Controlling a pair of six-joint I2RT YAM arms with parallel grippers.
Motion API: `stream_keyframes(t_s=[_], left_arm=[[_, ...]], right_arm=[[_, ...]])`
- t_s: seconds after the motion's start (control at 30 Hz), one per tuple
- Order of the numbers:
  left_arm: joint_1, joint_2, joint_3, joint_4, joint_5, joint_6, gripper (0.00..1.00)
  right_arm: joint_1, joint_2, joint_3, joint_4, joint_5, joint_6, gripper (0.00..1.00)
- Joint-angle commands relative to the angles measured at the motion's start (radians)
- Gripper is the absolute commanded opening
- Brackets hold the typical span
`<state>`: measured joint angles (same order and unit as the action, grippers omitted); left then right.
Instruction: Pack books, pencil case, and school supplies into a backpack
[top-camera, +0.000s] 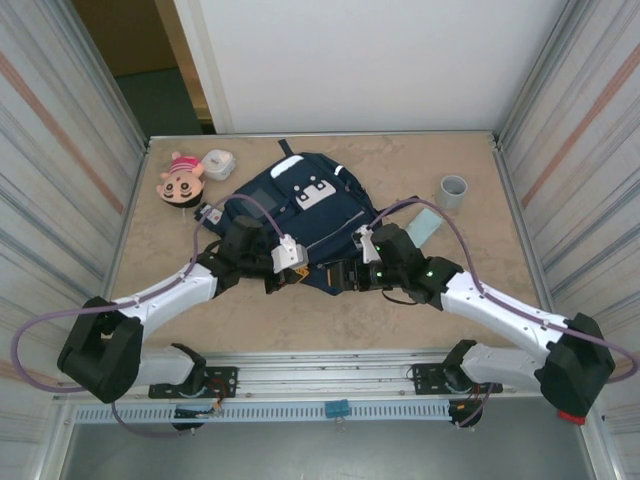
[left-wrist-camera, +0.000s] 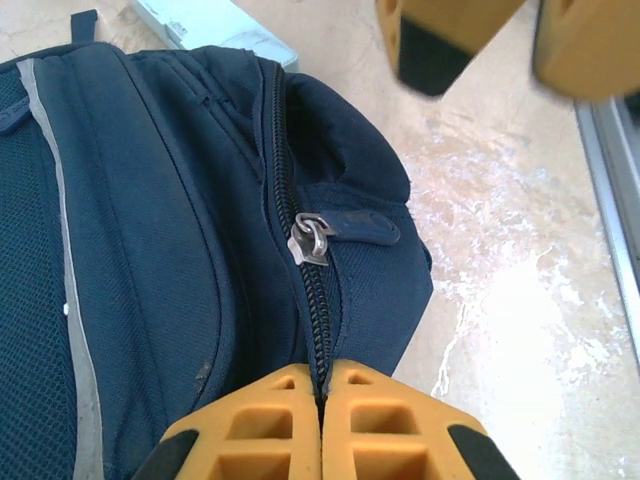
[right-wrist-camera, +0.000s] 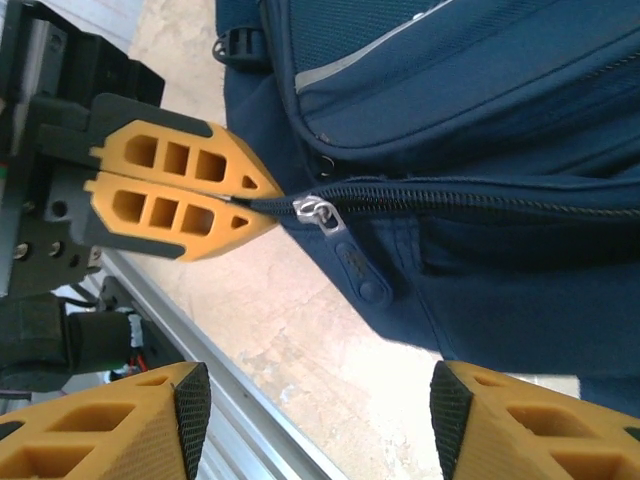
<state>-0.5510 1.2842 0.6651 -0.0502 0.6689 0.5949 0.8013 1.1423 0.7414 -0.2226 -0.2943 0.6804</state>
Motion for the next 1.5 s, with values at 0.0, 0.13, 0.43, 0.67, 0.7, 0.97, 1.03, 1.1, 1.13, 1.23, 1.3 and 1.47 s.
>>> stream_keyframes(t_s=[0.0,0.13,0.43,0.67,0.7,0.97,1.03,1.1,1.13,1.23,1.3,1.47], left_arm=[[-0.006,-0.037,-0.007,0.055,0.101,-0.050,0.00],[-0.004,-0.039,-0.003,0.052,0.110,-0.048,0.00],[-0.006,-0.048,-0.013,0.066,0.104,-0.055,0.00],[-0.004,-0.039,-0.013,0.080,0.095,-0.060,0.00],[-0.005,-0.038,-0.012,0.081,0.096,-0.060,0.00],[-0.005,-0.035,-0.012,0.083,0.069,-0.064,0.00],[-0.006,-0.039,-0.008,0.070,0.052,-0.061,0.00],[-0.005,-0.043,-0.009,0.052,0.035,-0.053,0.00],[-0.006,-0.046,-0.009,0.044,0.027,-0.049,0.00],[-0.002,-0.053,-0.011,0.030,0.015,-0.041,0.00],[-0.002,-0.057,-0.012,0.030,0.012,-0.041,0.00],[0.000,-0.050,-0.006,0.032,0.021,-0.044,0.00]], right_arm=[[0.017,0.059,0.036,0.079,0.039,0.021,0.61],[0.011,0.147,0.080,0.088,0.048,-0.019,0.61],[0.005,0.259,0.152,0.102,-0.020,-0.064,0.41],[0.015,0.266,0.165,0.049,0.032,-0.065,0.18],[0.015,0.266,0.168,0.037,0.044,-0.064,0.15],[0.018,0.267,0.198,-0.080,0.179,-0.033,0.00],[0.012,0.251,0.202,-0.134,0.233,-0.033,0.00],[-0.010,0.223,0.195,-0.166,0.251,-0.034,0.00],[-0.028,0.208,0.189,-0.184,0.249,-0.035,0.00],[-0.081,0.174,0.165,-0.224,0.240,-0.046,0.00],[-0.113,0.154,0.139,-0.225,0.221,-0.061,0.00],[-0.126,0.144,0.092,-0.128,0.098,-0.075,0.00]])
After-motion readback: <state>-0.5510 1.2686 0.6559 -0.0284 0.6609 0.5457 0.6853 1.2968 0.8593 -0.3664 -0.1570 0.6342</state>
